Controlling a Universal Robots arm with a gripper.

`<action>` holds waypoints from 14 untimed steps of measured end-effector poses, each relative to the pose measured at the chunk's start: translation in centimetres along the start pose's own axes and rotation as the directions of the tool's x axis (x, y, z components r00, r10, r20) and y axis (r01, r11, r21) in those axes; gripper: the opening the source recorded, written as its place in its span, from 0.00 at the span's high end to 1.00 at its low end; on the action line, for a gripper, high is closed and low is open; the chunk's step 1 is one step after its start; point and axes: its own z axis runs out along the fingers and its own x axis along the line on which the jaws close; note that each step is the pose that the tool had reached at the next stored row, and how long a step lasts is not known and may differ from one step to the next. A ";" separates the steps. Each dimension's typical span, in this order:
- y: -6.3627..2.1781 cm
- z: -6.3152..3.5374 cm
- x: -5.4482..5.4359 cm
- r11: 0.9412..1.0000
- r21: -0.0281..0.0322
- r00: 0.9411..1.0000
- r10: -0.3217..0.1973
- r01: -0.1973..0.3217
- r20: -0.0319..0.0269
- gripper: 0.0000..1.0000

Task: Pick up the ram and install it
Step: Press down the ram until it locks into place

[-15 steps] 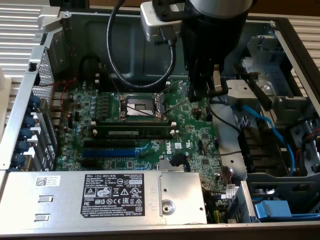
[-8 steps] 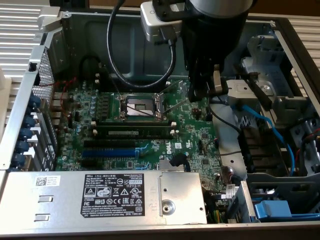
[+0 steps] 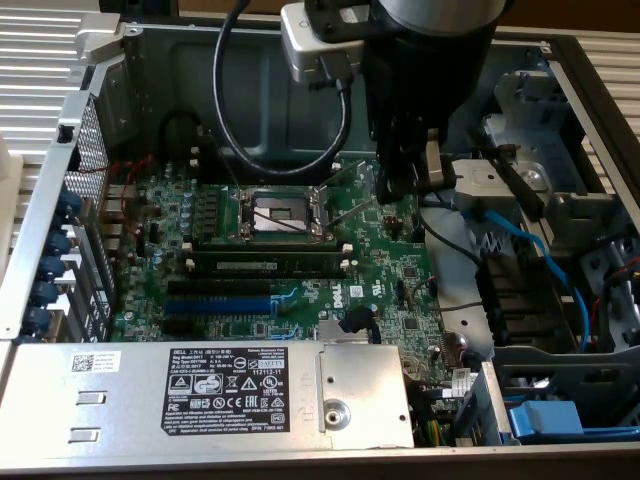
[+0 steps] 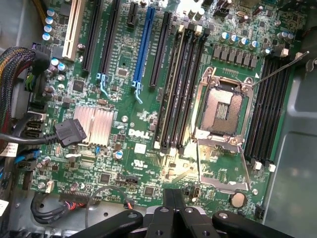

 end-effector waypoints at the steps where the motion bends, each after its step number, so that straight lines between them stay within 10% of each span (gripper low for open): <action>1: 0.05 -0.03 0.0 1.000 -0.005 1.000 0.001 -0.001 0.002 0.89; 6: 0.71 -0.11 -0.1 1.000 -0.028 1.000 0.004 -0.004 0.013 0.89; 14: 3.02 -0.27 -0.7 0.999 -0.035 1.000 0.006 -0.005 0.018 0.89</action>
